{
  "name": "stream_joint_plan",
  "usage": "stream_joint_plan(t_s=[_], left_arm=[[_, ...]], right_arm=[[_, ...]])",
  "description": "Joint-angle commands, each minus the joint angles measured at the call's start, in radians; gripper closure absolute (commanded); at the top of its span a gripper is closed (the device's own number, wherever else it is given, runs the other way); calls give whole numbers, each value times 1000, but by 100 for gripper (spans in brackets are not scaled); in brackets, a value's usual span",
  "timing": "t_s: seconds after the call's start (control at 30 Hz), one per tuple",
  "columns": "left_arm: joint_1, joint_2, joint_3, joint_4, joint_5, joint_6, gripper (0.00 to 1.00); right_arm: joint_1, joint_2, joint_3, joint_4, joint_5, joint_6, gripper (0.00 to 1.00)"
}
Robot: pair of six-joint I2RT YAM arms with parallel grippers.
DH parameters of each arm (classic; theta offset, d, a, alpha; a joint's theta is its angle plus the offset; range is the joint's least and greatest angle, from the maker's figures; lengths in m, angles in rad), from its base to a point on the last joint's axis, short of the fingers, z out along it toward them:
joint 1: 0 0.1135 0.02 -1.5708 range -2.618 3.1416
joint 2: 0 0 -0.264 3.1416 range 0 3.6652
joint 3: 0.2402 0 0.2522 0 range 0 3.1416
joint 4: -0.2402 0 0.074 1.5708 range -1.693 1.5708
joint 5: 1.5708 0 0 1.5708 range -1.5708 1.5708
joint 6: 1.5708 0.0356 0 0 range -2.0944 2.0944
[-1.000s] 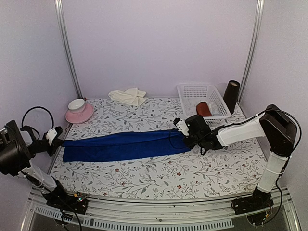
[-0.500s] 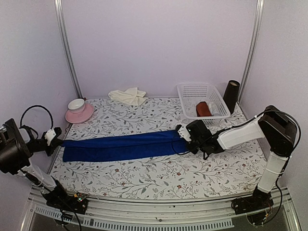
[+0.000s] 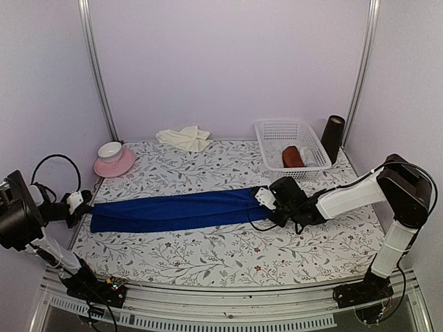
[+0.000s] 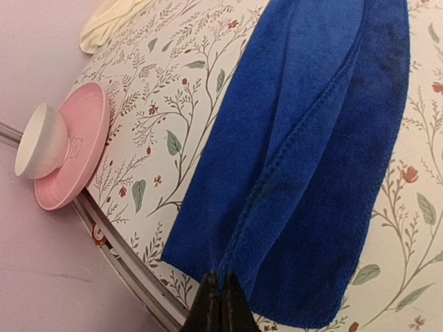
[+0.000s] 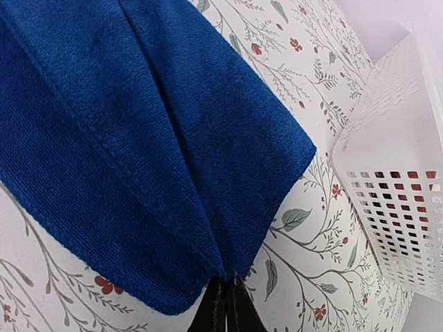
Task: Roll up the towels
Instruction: Fold the towel at the center of the board.
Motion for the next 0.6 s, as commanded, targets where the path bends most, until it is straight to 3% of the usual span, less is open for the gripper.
stream_joint_plan(t_s=[0.0, 0.57], left_arm=[[63, 21, -18, -119, -5, 105, 100], [141, 94, 49, -257, -27, 288, 100]], right_arm=[[5, -52, -34, -2, -25, -10, 99], [5, -2, -37, -32, 17, -22, 99]])
